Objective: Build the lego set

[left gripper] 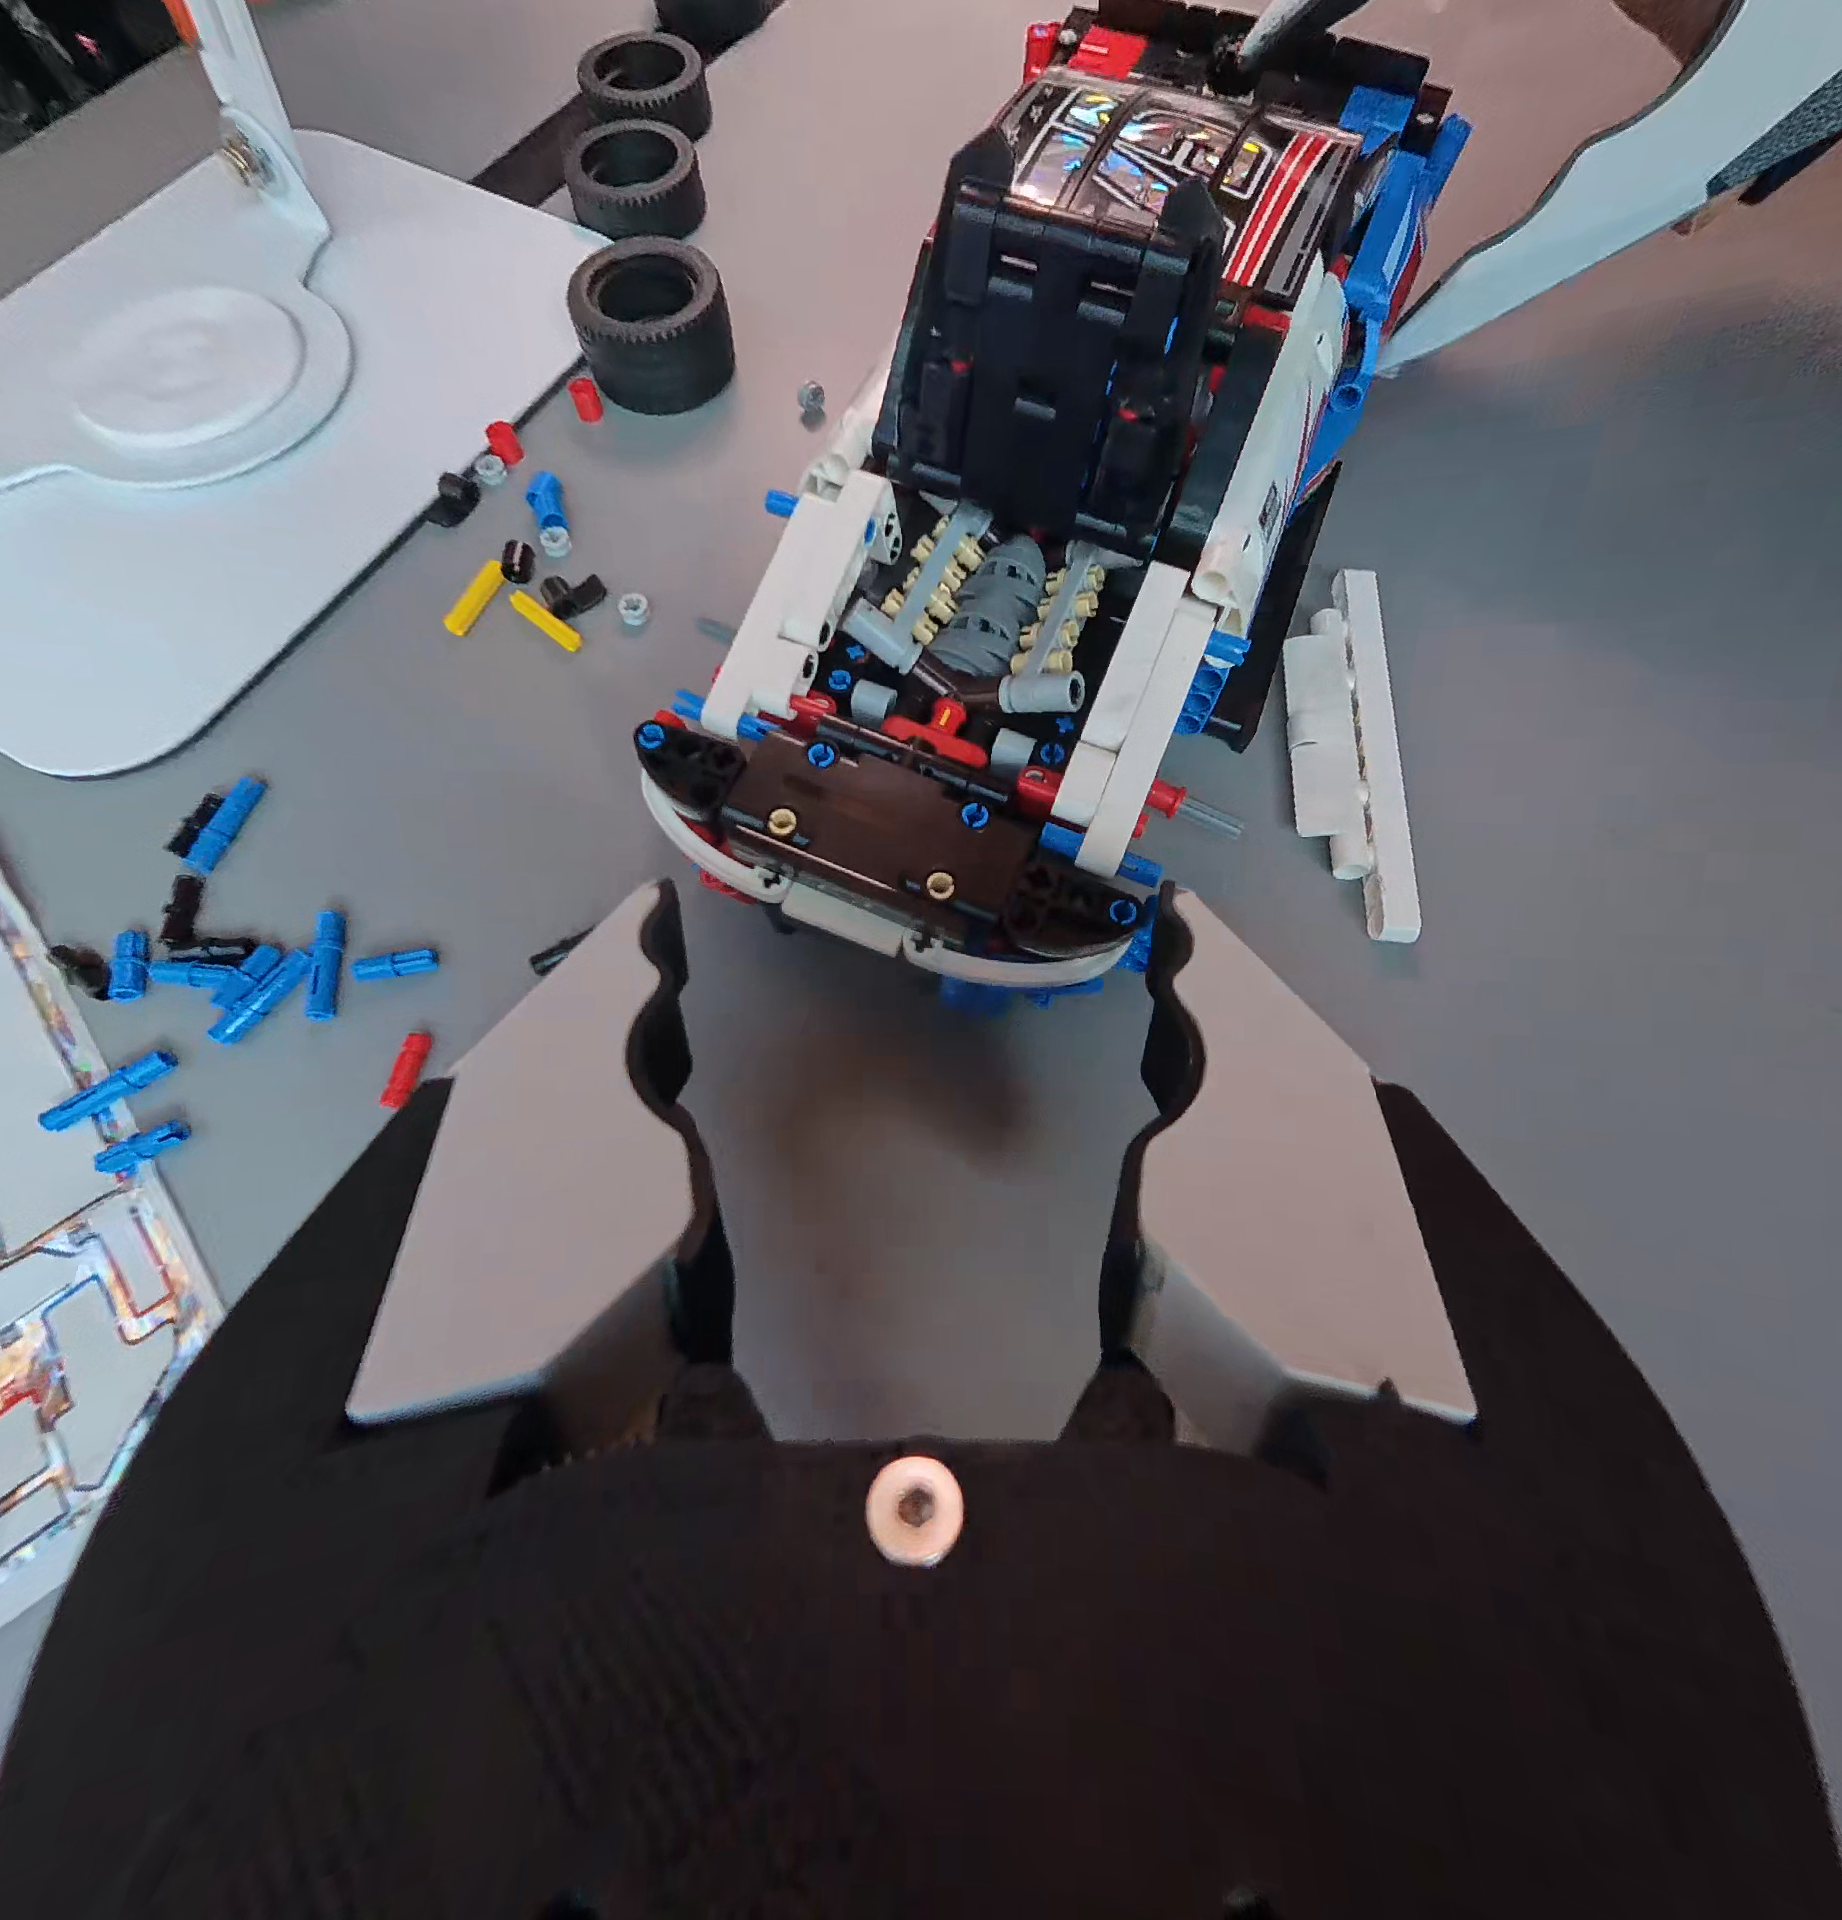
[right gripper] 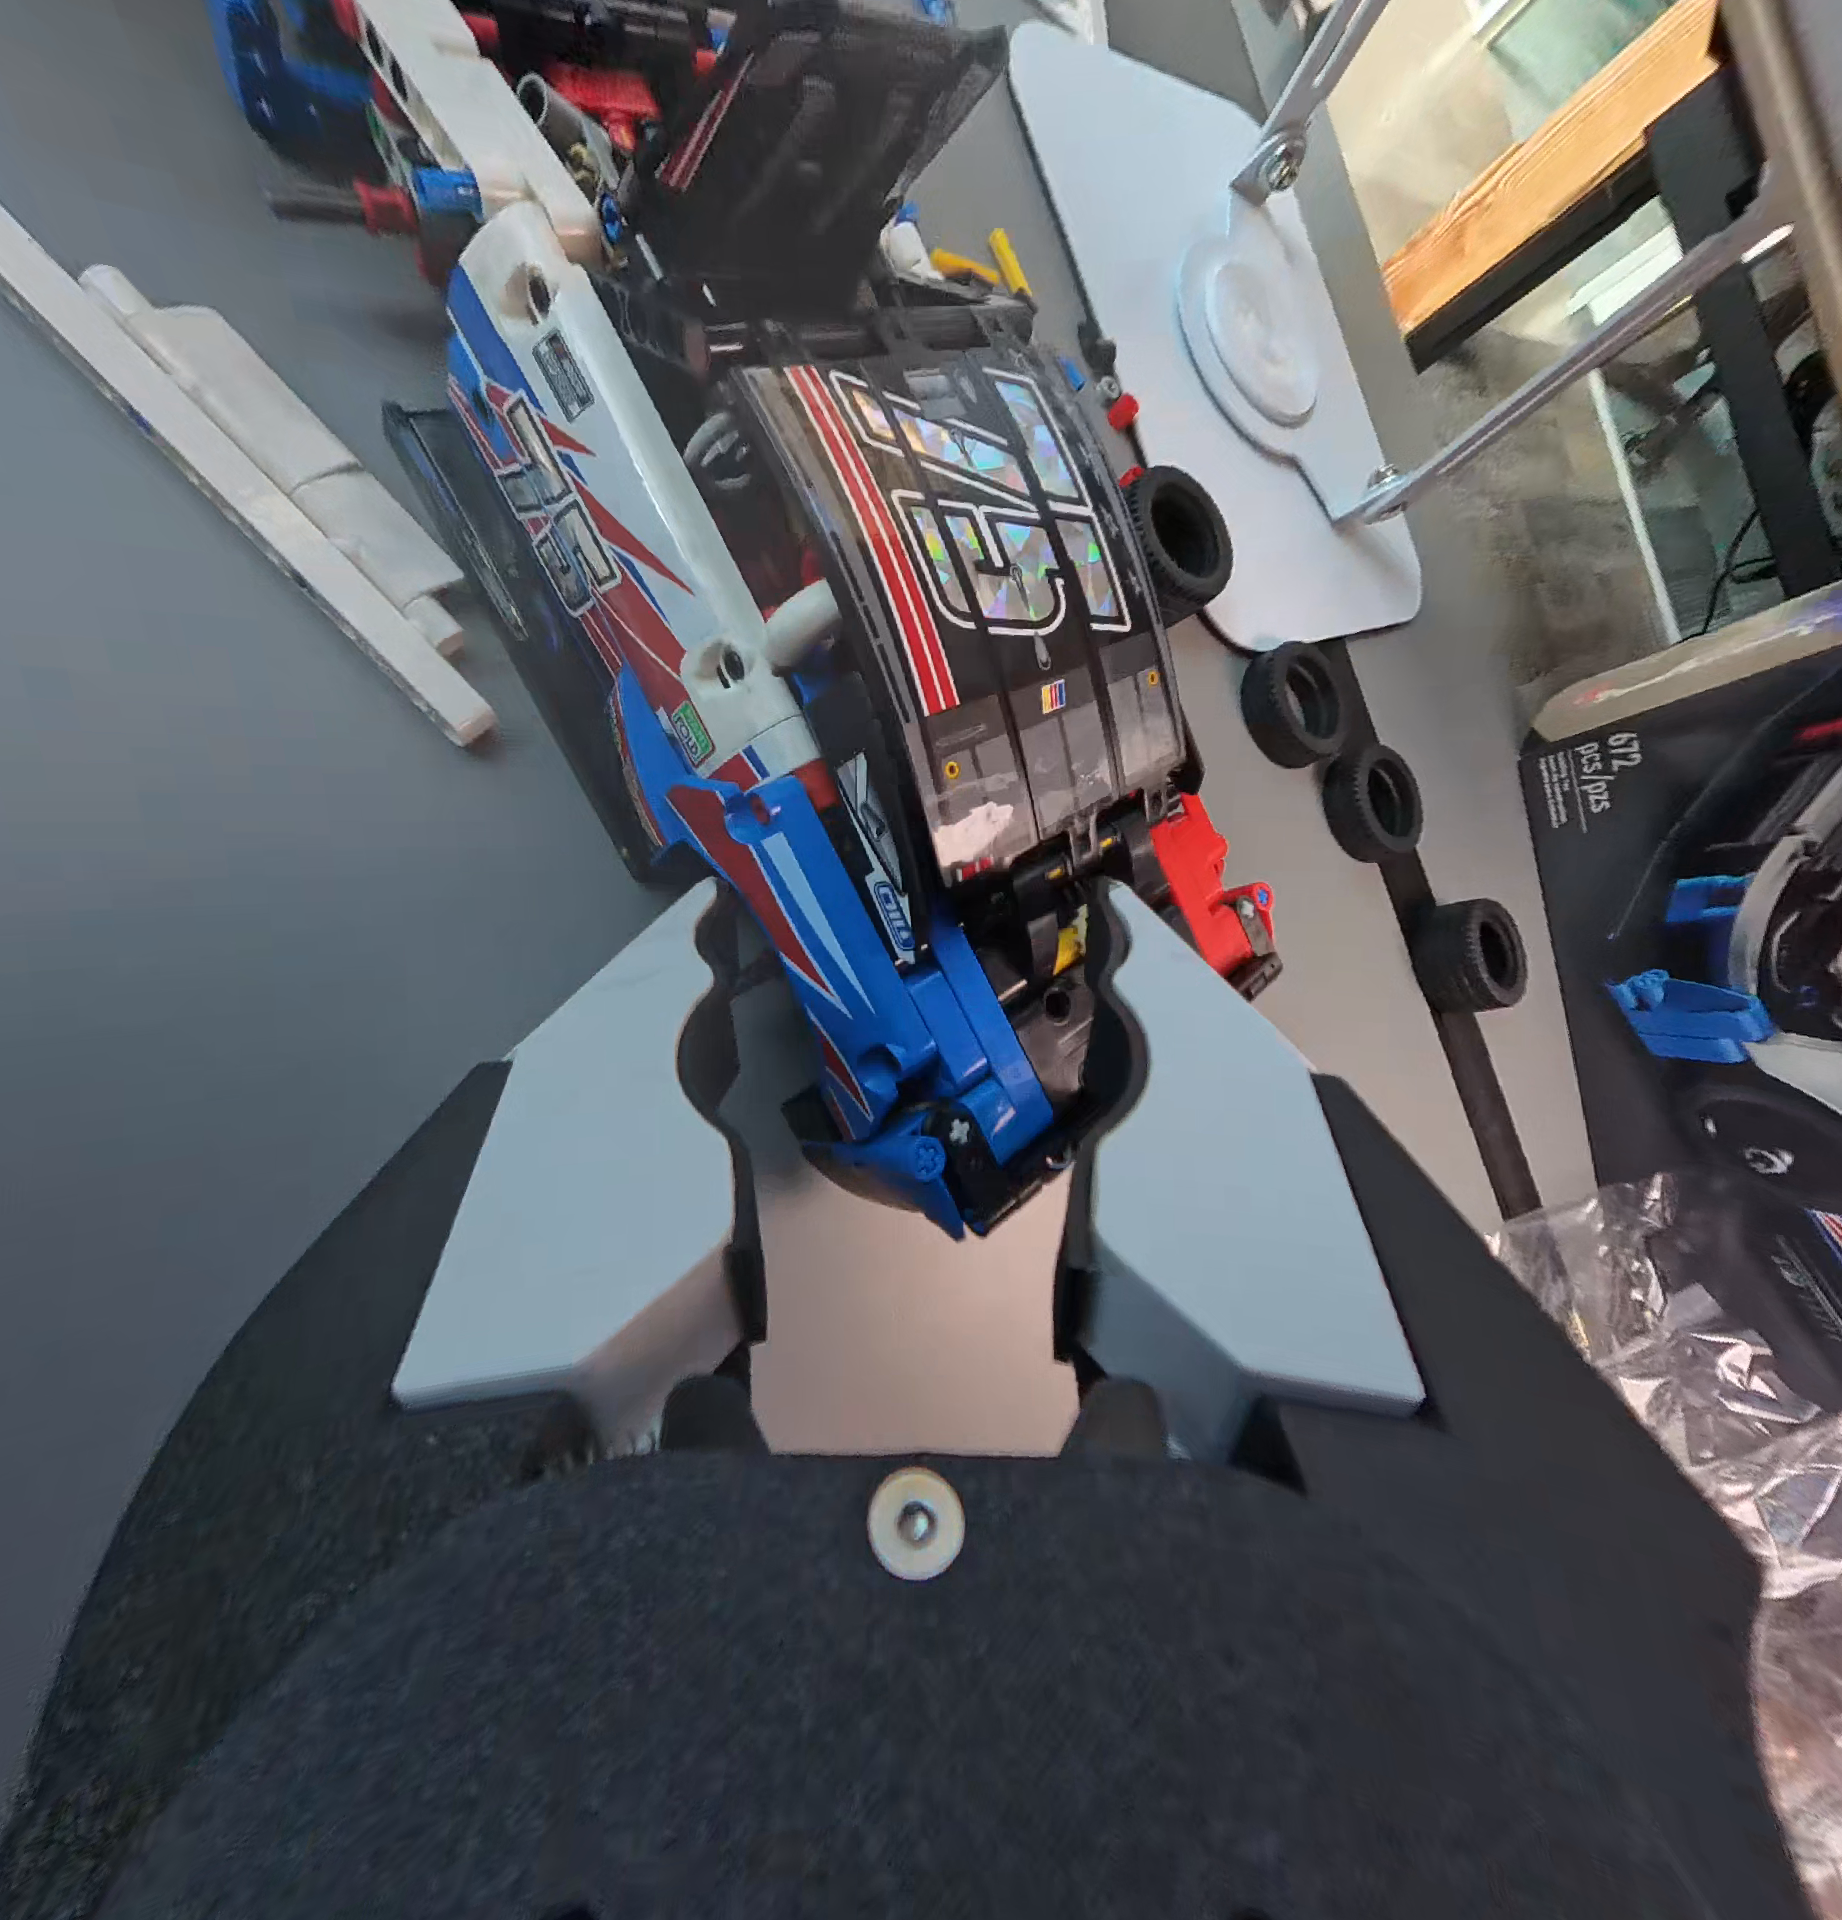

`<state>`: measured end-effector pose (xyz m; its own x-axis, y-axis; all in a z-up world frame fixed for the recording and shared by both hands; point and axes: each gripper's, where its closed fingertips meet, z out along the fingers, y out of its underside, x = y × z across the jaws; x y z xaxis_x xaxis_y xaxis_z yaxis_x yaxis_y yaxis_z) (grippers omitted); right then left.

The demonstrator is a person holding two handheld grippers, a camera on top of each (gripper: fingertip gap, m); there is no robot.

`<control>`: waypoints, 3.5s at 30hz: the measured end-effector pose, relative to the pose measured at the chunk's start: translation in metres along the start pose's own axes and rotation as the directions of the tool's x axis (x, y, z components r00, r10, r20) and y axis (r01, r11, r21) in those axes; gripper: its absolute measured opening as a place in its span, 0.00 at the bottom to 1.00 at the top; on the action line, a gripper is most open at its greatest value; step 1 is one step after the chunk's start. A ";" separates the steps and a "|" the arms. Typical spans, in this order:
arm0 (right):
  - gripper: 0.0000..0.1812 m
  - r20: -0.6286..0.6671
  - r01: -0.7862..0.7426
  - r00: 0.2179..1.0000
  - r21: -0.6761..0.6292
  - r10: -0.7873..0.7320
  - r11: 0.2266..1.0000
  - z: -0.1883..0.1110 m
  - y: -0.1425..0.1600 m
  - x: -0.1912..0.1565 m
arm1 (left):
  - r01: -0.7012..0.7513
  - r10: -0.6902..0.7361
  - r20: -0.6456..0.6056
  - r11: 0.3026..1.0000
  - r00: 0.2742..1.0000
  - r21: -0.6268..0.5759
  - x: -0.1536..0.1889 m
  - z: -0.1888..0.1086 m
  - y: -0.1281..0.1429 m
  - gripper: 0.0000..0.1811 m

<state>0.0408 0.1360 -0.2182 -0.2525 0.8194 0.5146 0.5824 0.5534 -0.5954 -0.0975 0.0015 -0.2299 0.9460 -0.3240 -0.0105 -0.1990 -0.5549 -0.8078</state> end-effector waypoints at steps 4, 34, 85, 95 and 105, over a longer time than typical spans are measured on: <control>0.30 -0.055 0.029 0.998 0.010 -0.029 1.000 -0.006 0.001 0.007 | -0.111 0.111 0.000 0.993 0.994 0.032 0.030 -0.017 -0.022 0.35; 0.03 0.310 -0.051 0.948 0.359 -0.067 0.932 -0.026 -0.066 -0.082 | -0.505 0.499 0.078 0.856 0.863 0.115 0.093 0.001 -0.035 0.04; 0.03 0.537 -0.116 0.844 0.199 -0.009 0.973 -0.028 -0.061 -0.129 | -0.181 0.171 0.071 0.966 0.983 0.184 0.052 -0.043 -0.027 0.12; 0.03 0.629 -0.098 0.777 0.122 0.000 0.988 -0.025 -0.051 -0.153 | -0.253 0.241 -0.335 0.967 0.911 0.008 0.127 -0.017 0.026 0.20; 0.03 0.618 -0.087 0.786 0.134 -0.015 0.987 -0.024 -0.055 -0.156 | -0.357 0.320 -0.282 0.930 0.904 -0.091 0.133 -0.004 0.037 0.07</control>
<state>0.0668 -0.0263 -0.2511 -0.6843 0.7284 0.0322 0.4936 0.4954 -0.7148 0.0204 -0.0654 -0.2582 0.7198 -0.6868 -0.1013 -0.5459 -0.4698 -0.6938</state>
